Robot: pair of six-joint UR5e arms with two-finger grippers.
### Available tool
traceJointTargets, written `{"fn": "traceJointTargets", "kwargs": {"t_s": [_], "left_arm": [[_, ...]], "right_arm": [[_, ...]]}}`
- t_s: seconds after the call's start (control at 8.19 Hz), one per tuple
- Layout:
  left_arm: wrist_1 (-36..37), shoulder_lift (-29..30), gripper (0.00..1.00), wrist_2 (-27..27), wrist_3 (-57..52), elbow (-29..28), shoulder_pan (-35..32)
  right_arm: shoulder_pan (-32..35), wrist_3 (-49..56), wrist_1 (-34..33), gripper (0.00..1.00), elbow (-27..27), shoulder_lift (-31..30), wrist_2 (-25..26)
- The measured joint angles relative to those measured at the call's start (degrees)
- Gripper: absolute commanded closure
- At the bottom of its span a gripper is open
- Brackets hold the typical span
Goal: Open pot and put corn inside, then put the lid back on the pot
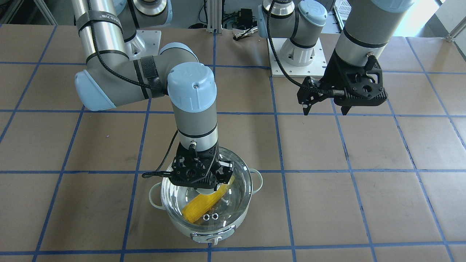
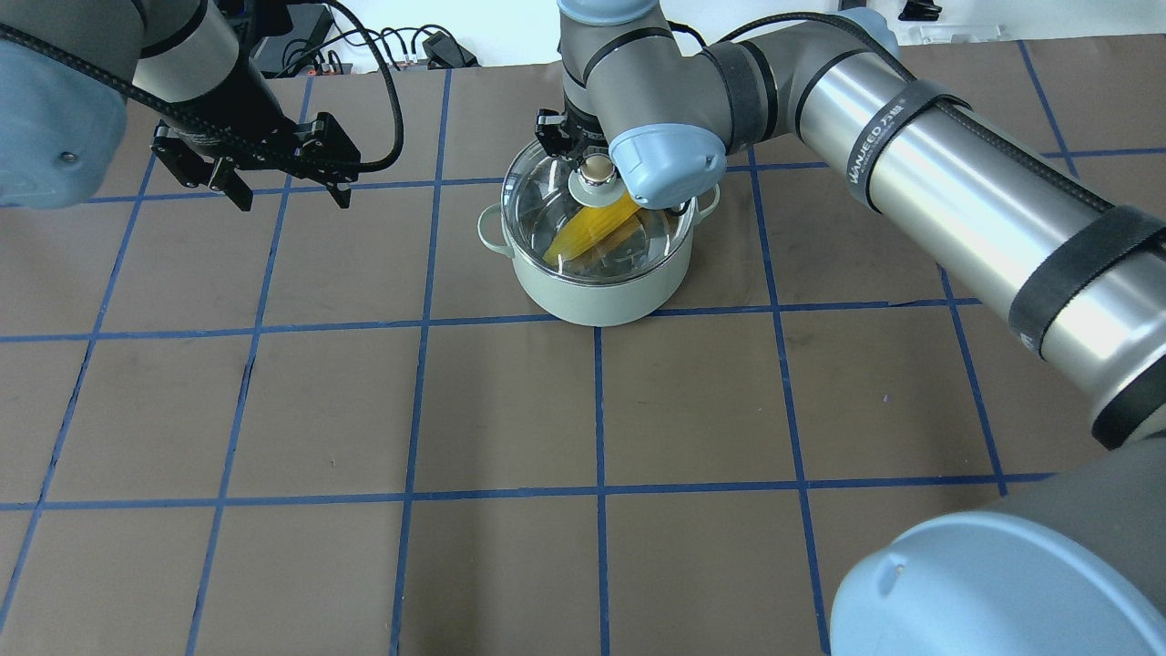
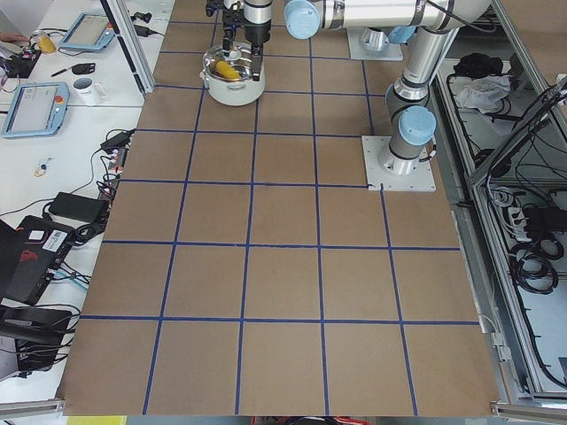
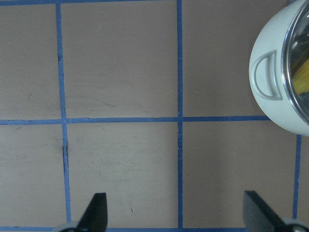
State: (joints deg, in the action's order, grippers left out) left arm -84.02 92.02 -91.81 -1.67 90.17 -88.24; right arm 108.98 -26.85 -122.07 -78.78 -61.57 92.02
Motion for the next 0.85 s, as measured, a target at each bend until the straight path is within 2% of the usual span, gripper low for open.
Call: {"fn": "traceJointTargets", "kwargs": {"t_s": [0.73,0.85], "left_arm": [[0.00,0.09,0.00,-0.04,-0.09,0.29,0.00],[0.01,0.09,0.00,0.00,-0.09,0.32,0.00]], "right_arm": [[0.00,0.07,-0.20,0.71,-0.49,-0.09,0.32],[0.00,0.06,-0.24,0.60,-0.56,-0.12,0.39]]}}
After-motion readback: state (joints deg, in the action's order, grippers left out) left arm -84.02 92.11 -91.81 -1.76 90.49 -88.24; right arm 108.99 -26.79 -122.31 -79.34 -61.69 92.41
